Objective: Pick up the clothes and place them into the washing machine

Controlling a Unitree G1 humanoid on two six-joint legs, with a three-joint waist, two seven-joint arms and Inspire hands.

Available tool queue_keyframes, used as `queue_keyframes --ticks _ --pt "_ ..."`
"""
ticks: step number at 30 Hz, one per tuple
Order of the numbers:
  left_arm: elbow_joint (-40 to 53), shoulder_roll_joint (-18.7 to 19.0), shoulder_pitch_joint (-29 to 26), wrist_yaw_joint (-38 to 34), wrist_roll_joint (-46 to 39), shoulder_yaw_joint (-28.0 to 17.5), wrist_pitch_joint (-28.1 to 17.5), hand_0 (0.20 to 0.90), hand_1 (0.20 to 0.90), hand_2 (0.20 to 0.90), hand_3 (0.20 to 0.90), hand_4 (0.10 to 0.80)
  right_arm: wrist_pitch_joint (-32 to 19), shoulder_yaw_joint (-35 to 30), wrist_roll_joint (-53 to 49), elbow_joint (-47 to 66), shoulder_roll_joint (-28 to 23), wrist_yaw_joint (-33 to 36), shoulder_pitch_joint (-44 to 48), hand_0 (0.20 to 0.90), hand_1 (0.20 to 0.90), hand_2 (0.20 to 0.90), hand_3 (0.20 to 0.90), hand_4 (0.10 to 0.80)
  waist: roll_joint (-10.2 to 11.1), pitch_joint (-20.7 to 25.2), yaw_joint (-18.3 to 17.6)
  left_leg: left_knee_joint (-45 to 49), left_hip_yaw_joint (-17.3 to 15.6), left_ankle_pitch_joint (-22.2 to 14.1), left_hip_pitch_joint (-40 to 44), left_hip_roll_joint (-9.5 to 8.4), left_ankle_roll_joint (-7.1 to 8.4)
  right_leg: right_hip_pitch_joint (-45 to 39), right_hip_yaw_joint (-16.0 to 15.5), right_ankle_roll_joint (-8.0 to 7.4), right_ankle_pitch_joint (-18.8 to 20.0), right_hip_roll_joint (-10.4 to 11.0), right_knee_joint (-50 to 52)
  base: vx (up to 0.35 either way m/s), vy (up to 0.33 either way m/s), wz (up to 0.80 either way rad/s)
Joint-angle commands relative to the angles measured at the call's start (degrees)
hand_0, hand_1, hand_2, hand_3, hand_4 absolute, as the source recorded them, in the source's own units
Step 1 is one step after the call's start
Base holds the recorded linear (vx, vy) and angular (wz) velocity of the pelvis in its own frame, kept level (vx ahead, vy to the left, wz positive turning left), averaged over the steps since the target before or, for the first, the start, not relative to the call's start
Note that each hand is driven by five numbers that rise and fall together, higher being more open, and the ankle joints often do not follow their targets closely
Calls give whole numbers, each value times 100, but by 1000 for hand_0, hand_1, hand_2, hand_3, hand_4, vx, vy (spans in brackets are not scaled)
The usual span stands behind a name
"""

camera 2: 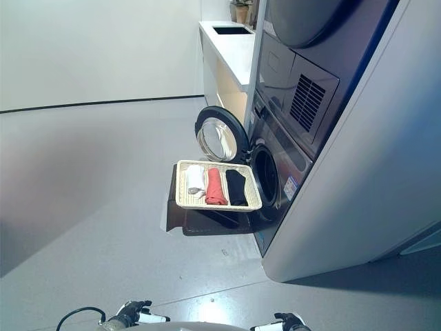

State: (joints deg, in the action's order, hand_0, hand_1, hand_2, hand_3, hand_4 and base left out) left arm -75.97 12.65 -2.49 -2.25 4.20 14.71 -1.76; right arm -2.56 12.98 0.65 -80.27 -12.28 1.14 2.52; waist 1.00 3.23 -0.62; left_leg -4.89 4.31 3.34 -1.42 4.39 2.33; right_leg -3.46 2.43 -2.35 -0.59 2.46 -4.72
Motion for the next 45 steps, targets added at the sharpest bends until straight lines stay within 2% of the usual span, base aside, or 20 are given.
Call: queue_keyframes --ticks 1,7,13,20,23,26,30,31,33,34,36,39,40,42,43,44,45 --pt "-235 -64 -494 -24 -85 -2 -209 900 900 900 900 800 -144 -74 24 -239 -247 10 336 900 900 900 900 800 -217 -29 230 -11 -483 -270 235 -183 -29 214 -220 102 421 -135 -28 0 0 0" --pt "-267 -43 -499 -196 -154 -263 -175 900 900 900 900 800 -143 -125 -19 -232 -206 62 363 900 900 900 900 800 -196 -19 277 -11 -452 -233 247 -193 -15 168 -233 95 456 -110 -28 0 0 0" --pt "-563 -85 -500 -268 -40 -181 -68 900 900 900 900 800 -149 -108 -43 -87 -224 87 387 900 900 900 900 800 -186 -75 295 -11 -444 -202 267 -230 -17 174 -225 87 491 -84 -28 7 21 0" --pt "-401 -87 -531 -273 -80 -218 -81 900 900 900 900 800 -105 -80 -14 -145 -250 108 440 900 900 900 900 800 -196 -123 329 -11 -441 -169 269 -265 -20 179 -212 85 546 -44 -28 12 36 -2" --pt "-366 -56 -572 -252 -55 -142 -99 900 900 900 900 800 -67 -118 -73 -310 -187 69 455 900 900 900 900 800 -137 -208 358 -11 -447 -141 298 -363 -12 104 -217 105 683 56 -28 72 120 -1" --pt "-354 -28 -559 -258 -56 -142 -94 900 900 900 900 800 -59 -146 -94 -311 -176 55 439 900 900 900 900 800 -118 -222 358 -11 -460 -161 335 -371 -14 70 -206 105 733 80 -20 68 87 -4" --pt "-397 7 -536 -244 -48 -222 -59 900 900 900 900 800 -47 -243 -104 -335 -187 73 401 900 900 900 900 800 -103 -277 366 -11 -478 -104 414 -464 -17 97 -192 83 800 121 456 87 129 -6" --pt "-476 5 -467 -224 -61 -353 -24 900 900 900 900 800 -65 -310 -85 -380 -220 66 331 900 900 900 900 800 -149 -309 377 -11 -473 -92 515 -481 -46 323 -131 59 851 25 1192 68 90 -11" --pt "-477 4 -466 -224 -61 -353 -24 900 900 900 900 800 -65 -310 -85 -379 -222 65 330 900 900 900 900 800 -149 -308 382 -11 -479 -94 514 -480 -46 332 -125 59 844 24 1206 107 127 -26" --pt "-587 -14 -442 -225 29 -328 12 900 900 900 900 800 -69 -439 -69 -451 -298 55 223 900 900 900 900 800 -404 -523 194 -11 -390 -31 780 -309 -53 876 -22 40 842 -367 2306 223 182 -42" --pt "-622 -10 -444 -230 89 -266 18 900 900 900 900 800 -58 -468 -65 -454 -296 48 194 900 900 900 900 800 -425 -598 140 -11 -335 -8 886 -312 -49 948 -21 85 801 -376 2295 197 99 -12" --pt "-619 35 -433 -236 142 -221 23 900 900 900 900 800 -47 -515 -69 -544 -304 60 99 900 900 900 900 800 -427 -661 67 -11 -171 -3 1110 -325 -53 1039 -158 160 740 -203 1440 266 -28 33" --pt "-662 39 -475 -232 187 -179 41 900 900 900 900 800 -32 -539 -69 -574 -295 70 83 900 900 900 900 800 -453 -678 -25 -11 -10 68 1221 -323 -75 1417 -174 176 758 -82 665 283 -35 33" --pt "-665 33 -474 -231 188 -177 40 900 900 900 900 800 -33 -540 -69 -575 -299 70 80 900 900 900 900 800 -487 -689 -35 -11 1 37 1252 -288 -72 1365 -199 181 757 -110 627 196 -21 94" --pt "-682 70 -526 -228 181 -155 45 900 900 900 900 800 -30 -547 -86 -554 -287 64 89 900 900 900 900 800 -538 -726 -145 -11 96 -37 1387 -237 -107 1734 -222 154 778 -92 124 363 -61 109" --pt "-727 97 -605 -257 135 -144 48 900 900 900 900 800 -12 -527 -102 -526 -263 68 169 900 900 900 900 800 -599 -774 -269 -11 170 -32 1583 -166 -138 2406 -378 111 721 -4 -28 362 -60 62" --pt "-729 91 -608 -256 134 -144 47 900 900 900 900 800 -12 -528 -102 -527 -269 68 171 900 900 900 900 800 -638 -769 -256 -11 155 -59 1593 -126 -133 2400 -389 116 707 -44 -28 416 -114 -15"
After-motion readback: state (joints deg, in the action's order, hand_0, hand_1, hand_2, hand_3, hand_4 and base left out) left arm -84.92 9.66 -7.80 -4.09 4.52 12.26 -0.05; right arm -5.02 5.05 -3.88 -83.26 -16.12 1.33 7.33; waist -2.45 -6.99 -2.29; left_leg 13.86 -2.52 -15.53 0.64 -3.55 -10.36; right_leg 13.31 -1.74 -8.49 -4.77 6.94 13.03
